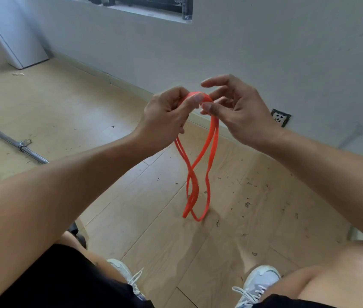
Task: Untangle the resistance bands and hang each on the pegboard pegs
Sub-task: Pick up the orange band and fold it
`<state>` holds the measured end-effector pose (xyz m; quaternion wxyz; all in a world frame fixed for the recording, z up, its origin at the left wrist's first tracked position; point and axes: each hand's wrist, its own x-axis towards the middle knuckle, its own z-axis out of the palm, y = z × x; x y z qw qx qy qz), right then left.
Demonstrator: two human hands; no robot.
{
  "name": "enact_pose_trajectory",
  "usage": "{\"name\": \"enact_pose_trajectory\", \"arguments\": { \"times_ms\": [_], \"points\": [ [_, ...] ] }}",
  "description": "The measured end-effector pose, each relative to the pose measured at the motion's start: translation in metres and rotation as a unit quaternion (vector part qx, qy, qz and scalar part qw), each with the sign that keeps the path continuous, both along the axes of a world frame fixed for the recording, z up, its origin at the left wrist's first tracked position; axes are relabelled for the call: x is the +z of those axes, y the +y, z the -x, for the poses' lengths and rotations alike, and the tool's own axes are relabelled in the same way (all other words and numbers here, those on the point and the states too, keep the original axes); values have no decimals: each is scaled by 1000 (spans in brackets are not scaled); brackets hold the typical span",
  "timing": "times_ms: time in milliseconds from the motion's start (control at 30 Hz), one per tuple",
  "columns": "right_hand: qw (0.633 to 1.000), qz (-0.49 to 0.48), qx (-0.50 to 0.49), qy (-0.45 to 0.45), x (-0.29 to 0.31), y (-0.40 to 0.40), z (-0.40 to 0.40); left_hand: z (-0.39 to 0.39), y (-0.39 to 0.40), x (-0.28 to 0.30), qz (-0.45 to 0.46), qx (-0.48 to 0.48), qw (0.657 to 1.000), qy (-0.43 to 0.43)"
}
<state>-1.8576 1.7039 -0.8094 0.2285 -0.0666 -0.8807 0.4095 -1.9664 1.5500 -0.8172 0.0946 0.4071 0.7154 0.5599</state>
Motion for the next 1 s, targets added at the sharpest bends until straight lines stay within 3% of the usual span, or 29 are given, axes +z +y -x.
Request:
{"name": "enact_pose_trajectory", "arguments": {
  "times_ms": [133,300,500,833,1000],
  "points": [
    [994,22,63,-88,-12,4,-1,-4,1,-1,12,-10,1000,-16],
    [980,54,67,-179,-33,14,-5,1,-4,4,1,11,1000,-9],
    [984,121,17,-126,-39,28,-4,8,-7,4,62,47,996,51],
    [988,150,-10,-35,-30,28,1,9,-12,9,32,19,999,22],
    [996,80,-46,17,-24,28,4,13,-10,5,55,42,996,51]
  ]
}}
